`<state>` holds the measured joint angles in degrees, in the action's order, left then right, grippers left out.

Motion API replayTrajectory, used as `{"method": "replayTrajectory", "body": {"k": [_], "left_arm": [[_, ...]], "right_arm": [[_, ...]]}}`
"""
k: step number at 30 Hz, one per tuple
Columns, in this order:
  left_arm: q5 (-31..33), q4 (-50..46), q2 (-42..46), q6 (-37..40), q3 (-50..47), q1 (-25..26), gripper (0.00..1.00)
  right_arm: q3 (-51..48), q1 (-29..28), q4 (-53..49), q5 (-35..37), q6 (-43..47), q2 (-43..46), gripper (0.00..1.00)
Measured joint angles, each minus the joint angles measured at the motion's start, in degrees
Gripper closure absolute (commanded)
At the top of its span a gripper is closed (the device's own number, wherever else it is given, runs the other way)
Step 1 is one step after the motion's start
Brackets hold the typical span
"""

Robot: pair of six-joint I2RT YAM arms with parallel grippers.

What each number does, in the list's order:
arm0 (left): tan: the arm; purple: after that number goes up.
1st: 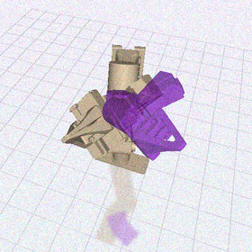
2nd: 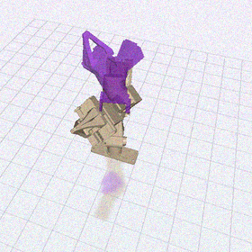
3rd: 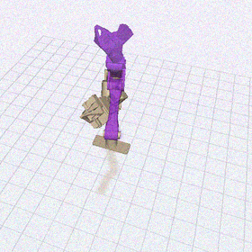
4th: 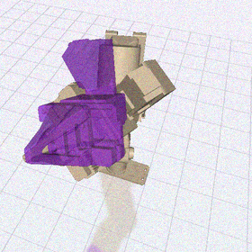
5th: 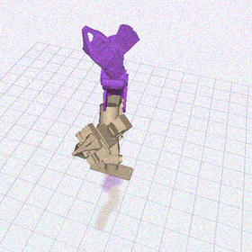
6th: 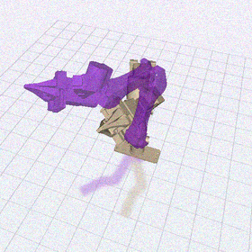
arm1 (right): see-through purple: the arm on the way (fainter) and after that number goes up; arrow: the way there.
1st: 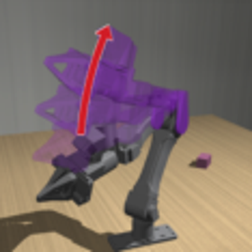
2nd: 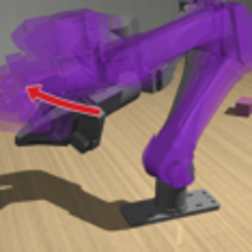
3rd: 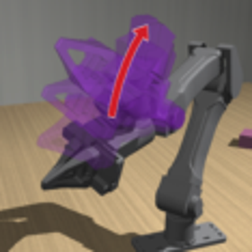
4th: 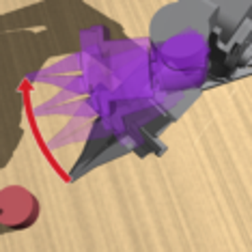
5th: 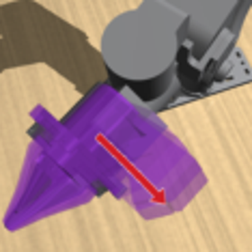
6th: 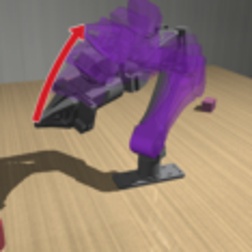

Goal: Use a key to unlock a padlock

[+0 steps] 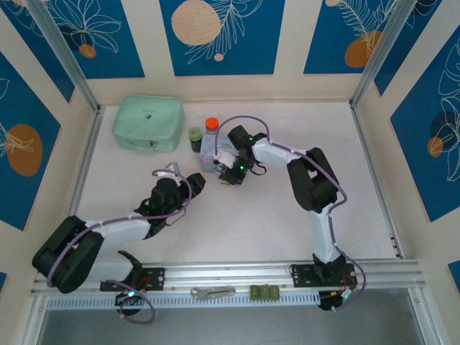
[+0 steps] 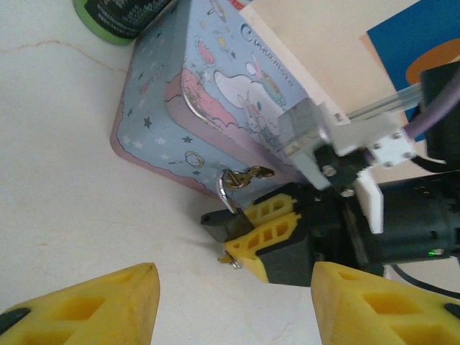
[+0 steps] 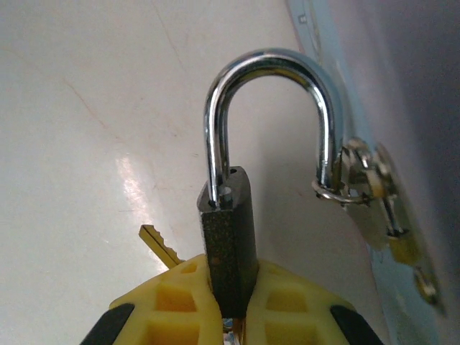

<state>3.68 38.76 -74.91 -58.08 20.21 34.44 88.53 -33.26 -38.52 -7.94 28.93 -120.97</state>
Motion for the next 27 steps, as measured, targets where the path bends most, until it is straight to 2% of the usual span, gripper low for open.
{"method": "replayTrajectory", "body": {"k": [4, 11, 18, 27], "left_arm": [[-0.1, 6.1, -9.0, -0.2, 1.7, 0.0, 0.52], [0.8, 16.3, -22.1, -0.7, 5.8, 0.9, 0.52], [1.3, 20.6, -26.8, -2.2, 8.1, 2.6, 0.56], [1.3, 25.5, -30.0, -4.5, 9.2, 3.1, 0.7]], "right_arm": [[-3.7, -0.2, 0.3, -2.0, -0.6, 2.6, 1.0], [-6.1, -1.2, 0.2, -3.2, -1.9, 3.9, 1.0], [-6.1, -1.2, 1.2, -3.0, -2.9, 4.1, 1.0], [-6.1, -1.1, 2.0, -3.0, -3.8, 4.1, 1.0]]}}
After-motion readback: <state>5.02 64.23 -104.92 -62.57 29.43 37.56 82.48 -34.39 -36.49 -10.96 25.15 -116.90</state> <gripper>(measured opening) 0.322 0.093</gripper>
